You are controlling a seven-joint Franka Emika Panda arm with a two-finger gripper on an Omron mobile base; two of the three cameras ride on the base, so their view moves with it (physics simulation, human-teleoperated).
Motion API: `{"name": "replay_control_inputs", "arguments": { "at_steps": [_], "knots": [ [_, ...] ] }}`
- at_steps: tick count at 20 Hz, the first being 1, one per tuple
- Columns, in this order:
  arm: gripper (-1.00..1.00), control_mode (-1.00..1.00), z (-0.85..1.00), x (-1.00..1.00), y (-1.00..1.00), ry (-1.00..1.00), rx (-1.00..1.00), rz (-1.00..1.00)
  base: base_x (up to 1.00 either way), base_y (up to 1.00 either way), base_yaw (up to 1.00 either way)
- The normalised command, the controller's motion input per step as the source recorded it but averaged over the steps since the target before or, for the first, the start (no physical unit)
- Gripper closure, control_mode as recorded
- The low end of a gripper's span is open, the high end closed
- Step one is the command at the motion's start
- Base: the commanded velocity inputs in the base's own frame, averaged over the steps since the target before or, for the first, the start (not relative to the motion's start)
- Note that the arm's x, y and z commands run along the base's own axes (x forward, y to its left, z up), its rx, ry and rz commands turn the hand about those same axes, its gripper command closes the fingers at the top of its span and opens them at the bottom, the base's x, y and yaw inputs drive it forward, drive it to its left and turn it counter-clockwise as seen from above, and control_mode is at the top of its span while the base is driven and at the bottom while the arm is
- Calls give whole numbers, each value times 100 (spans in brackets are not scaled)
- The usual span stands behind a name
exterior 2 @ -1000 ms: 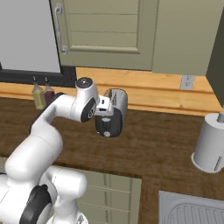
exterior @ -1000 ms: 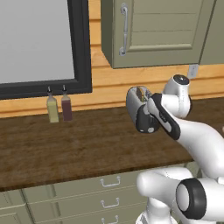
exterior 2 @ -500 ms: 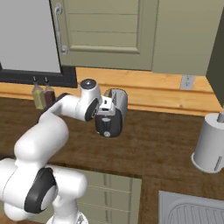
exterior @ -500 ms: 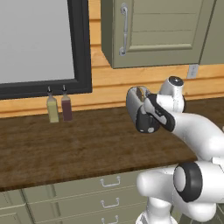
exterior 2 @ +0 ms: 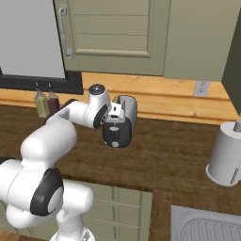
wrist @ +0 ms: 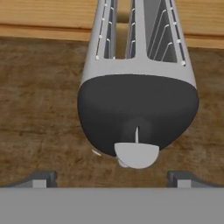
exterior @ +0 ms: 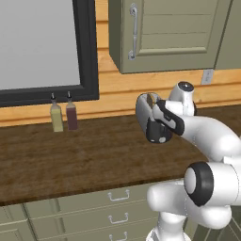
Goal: Start the toaster. Once the lever pops up, take the bread to the plate on the dining counter.
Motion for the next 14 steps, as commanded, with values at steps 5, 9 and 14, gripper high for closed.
{"name": "replay_control_inputs", "arguments": {
  "at_steps": [5,9,14],
  "knots": [
    [-100,-100,-25,0,0,0,0,0,0,0,0],
    [-100,-100,-22,0,0,0,0,0,0,0,0],
    [-100,-100,-16,0,0,0,0,0,0,0,0]
  ]
}}
